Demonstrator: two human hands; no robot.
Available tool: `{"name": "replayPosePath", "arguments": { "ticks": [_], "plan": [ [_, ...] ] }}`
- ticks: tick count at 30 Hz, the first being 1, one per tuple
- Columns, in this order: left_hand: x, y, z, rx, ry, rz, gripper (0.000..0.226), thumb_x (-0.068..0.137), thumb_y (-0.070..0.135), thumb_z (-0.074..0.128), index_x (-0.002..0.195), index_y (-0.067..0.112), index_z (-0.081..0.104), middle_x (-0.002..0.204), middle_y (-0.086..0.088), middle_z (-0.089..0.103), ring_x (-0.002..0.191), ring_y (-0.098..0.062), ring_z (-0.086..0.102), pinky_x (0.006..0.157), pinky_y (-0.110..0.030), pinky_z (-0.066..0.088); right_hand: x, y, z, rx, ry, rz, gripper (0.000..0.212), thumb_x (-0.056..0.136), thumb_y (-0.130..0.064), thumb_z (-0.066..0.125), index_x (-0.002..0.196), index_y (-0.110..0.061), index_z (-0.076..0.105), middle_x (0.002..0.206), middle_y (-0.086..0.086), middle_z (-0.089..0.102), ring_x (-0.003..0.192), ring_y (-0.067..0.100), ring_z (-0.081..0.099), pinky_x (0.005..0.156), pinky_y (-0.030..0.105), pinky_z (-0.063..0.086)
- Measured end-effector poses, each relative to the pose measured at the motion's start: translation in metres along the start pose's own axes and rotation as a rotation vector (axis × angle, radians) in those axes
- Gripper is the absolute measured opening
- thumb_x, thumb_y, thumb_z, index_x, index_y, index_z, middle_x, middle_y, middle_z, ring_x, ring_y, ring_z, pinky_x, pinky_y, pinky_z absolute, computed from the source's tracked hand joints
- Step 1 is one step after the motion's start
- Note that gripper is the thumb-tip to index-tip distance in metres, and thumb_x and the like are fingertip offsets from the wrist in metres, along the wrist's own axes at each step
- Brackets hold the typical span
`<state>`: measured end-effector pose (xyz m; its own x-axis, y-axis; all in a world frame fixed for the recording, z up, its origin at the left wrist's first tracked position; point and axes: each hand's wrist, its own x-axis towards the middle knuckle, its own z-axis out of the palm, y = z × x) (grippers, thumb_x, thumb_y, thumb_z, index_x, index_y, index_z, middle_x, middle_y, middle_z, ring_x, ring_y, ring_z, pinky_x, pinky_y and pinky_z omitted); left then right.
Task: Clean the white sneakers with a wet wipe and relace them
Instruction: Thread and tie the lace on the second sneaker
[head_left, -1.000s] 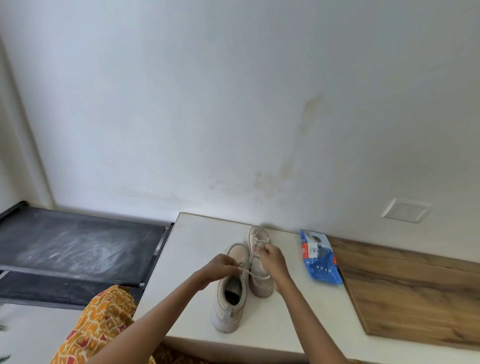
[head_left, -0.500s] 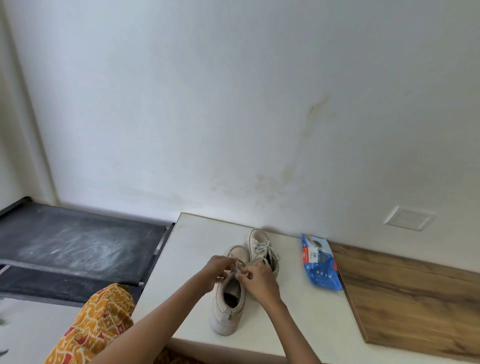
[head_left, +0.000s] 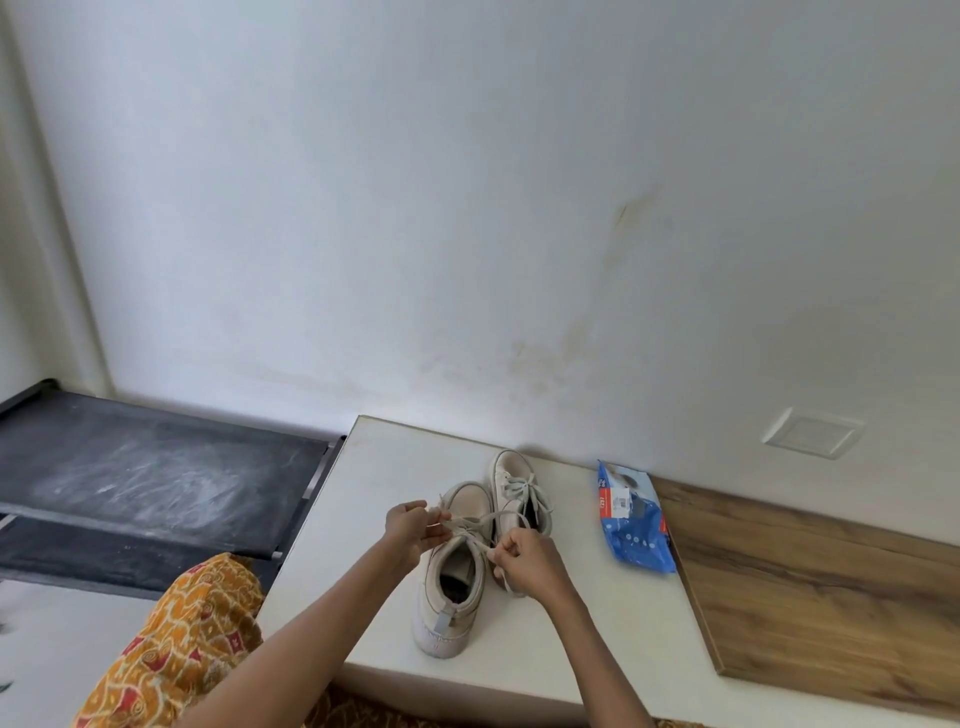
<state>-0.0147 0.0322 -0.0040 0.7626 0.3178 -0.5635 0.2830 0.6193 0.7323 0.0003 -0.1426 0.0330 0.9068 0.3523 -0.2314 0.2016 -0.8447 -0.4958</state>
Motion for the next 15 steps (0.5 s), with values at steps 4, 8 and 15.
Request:
{"name": "replayPosePath", "arguments": {
  "ticks": [4, 8, 15],
  "plan": [
    [0.002, -0.001, 0.000, -0.012, 0.030, -0.009, 0.027, 0.090, -0.014, 0.042, 0.112, 0.002, 0.037, 0.074, -0.017, 0.058, 0.059, -0.027, 0.052, 0.052, -0.036, 0.052, 0.000, -0.002, 0.004, -0.027, -0.001, 0.001, 0.027, 0.089, -0.030, 0.058, 0.066, -0.030, 0.045, 0.068, -0.011, 0.060, 0.072, 0.010, 0.056, 0.070, 0.025, 0.043],
    [0.001, -0.002, 0.002, -0.047, 0.066, -0.013, 0.014, 0.093, -0.010, 0.034, 0.097, 0.000, 0.044, 0.076, -0.019, 0.056, 0.059, -0.029, 0.052, 0.052, -0.038, 0.052, -0.001, -0.005, -0.002, -0.055, -0.053, 0.006, 0.018, 0.090, -0.025, 0.057, 0.072, -0.029, 0.054, 0.086, -0.001, 0.066, 0.087, 0.015, 0.061, 0.071, 0.022, 0.039],
    [-0.009, 0.031, 0.012, -0.116, -0.016, -0.011, 0.020, 0.094, -0.005, 0.035, 0.078, 0.002, 0.045, 0.062, -0.010, 0.039, 0.054, -0.021, 0.040, 0.057, -0.038, 0.045, 0.002, -0.019, -0.027, 0.205, -0.245, -0.006, 0.027, 0.092, -0.025, 0.052, 0.066, -0.019, 0.054, 0.073, -0.008, 0.052, 0.065, 0.008, 0.046, 0.064, 0.024, 0.037]
  ]
}}
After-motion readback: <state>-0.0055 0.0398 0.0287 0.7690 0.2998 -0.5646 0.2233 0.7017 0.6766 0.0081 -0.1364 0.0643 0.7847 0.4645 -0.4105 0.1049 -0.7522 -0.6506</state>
